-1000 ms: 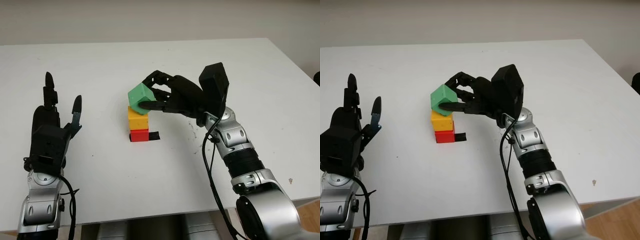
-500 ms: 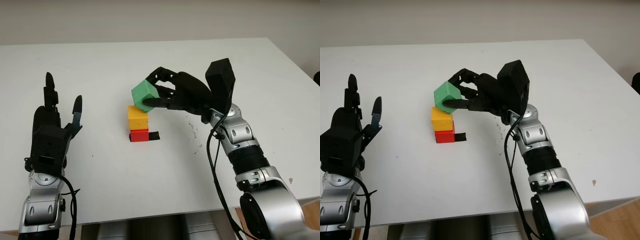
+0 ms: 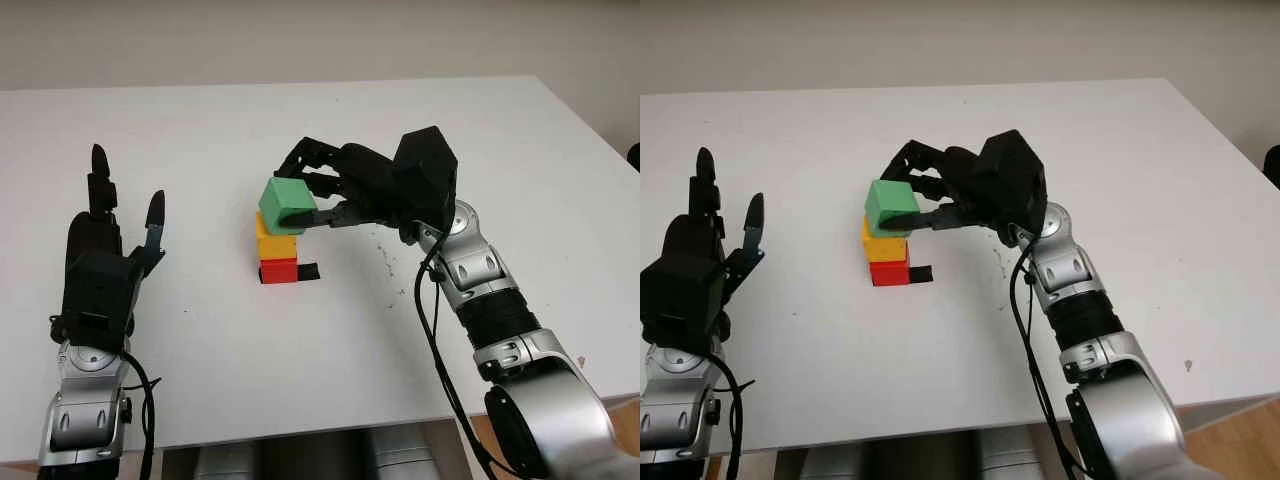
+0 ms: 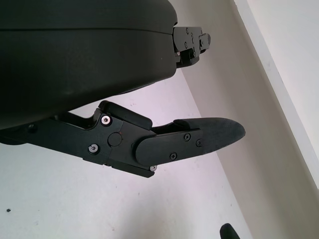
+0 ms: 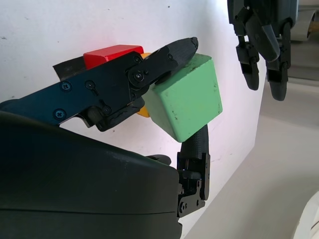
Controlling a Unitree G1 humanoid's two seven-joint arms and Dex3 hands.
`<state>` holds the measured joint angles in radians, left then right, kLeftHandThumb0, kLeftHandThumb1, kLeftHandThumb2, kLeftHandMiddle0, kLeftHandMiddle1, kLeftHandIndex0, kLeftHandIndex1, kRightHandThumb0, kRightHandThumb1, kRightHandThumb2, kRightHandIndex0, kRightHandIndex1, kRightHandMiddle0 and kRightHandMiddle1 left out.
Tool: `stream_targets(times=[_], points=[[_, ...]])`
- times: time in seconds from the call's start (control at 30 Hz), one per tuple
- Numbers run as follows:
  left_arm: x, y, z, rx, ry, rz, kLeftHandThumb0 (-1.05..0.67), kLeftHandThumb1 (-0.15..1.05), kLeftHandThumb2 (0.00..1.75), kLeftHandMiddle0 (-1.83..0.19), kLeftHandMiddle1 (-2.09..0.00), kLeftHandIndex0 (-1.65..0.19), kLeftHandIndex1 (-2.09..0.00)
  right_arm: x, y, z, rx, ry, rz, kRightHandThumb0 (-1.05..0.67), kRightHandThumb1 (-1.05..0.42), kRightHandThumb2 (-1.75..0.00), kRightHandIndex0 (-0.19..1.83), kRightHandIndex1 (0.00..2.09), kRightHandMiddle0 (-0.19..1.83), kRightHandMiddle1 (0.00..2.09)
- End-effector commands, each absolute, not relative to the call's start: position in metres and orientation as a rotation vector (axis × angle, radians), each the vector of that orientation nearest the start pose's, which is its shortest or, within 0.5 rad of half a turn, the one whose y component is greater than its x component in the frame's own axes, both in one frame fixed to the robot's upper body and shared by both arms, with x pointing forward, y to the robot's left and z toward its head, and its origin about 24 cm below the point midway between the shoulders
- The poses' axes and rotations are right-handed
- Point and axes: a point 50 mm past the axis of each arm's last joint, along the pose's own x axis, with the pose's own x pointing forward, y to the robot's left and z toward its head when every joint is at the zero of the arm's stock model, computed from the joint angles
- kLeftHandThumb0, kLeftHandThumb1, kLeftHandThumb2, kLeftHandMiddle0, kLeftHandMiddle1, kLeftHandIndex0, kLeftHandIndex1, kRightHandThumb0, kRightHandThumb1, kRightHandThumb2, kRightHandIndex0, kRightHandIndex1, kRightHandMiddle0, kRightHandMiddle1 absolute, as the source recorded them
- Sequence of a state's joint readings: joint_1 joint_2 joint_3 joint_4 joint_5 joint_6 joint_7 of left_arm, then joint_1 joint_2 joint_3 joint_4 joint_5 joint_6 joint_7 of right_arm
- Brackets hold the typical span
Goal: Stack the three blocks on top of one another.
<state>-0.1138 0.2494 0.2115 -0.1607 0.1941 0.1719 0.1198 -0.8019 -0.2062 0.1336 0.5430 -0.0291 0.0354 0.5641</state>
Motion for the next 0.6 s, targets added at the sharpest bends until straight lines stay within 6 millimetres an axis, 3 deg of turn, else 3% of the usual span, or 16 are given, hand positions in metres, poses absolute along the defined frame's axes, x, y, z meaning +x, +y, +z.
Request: stream_targets(times=[0.0,0.57], points=[[0.2647,0.2395,0.1158,0.417,-0.152,0.362,-0.69,1.05,0.57,0.16,-0.05,0.11,-0.05,0.3729,-0.0937,0.1523,-0.404,-0.126,0.736,-0.51,-0.89,-0.05,0.33,0.09,0.41,1.61],[0.2647,0.2366,0.1119,0.401,-0.151,0.357,-0.70,1.05,0.57,0.18,-0.05,0.10,-0.06,0.3730,-0.0918,0.1520,-0.413,-0.137,0.722,-0.51,-0.92,-0.06,0.30,0.07,0.36,1.61]])
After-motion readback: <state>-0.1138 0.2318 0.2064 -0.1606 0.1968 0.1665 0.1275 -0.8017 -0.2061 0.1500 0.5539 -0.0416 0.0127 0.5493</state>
